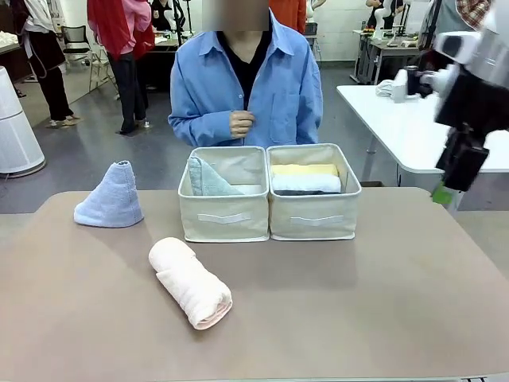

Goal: Sort the towels based on their folding style.
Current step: Pick up one triangle-folded towel and place it in the left Fabric basket.

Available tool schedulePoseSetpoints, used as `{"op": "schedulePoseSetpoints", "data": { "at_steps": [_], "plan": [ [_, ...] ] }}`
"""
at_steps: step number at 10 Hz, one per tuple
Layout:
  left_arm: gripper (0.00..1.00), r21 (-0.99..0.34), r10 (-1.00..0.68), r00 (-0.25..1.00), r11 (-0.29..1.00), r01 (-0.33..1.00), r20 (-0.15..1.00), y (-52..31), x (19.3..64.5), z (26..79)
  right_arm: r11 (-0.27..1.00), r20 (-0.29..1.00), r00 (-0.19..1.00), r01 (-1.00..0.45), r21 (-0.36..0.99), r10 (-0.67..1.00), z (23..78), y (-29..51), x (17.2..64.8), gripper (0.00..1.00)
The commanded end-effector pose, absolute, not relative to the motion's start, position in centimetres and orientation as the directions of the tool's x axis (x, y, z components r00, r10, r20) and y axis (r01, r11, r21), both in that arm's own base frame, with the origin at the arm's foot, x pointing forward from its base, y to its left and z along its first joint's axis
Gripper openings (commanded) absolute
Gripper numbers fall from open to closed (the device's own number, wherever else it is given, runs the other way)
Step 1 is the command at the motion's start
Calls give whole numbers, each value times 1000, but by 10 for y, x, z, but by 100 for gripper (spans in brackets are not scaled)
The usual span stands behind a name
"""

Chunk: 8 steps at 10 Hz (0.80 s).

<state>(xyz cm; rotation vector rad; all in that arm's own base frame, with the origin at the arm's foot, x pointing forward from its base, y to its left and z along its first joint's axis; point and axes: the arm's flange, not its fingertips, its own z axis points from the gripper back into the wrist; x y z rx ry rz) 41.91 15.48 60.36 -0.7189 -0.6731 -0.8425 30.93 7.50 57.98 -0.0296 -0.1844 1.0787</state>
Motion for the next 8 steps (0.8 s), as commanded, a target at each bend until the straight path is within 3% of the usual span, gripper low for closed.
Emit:
{"op": "schedulePoseSetpoints", "data": {
  "at_steps": [1,2,8],
  "plan": [
    [100,-284,-409,490,469,837,770,152,419,604,553,131,539,-826,-108,832,562,75,339,100],
    [100,-284,-409,490,469,837,770,152,419,604,474,135,459,-873,-114,878,580,75,309,100],
    [100,-284,-409,490,469,837,770,152,419,604,471,151,454,-875,-110,878,580,77,310,100]
  ]
}}
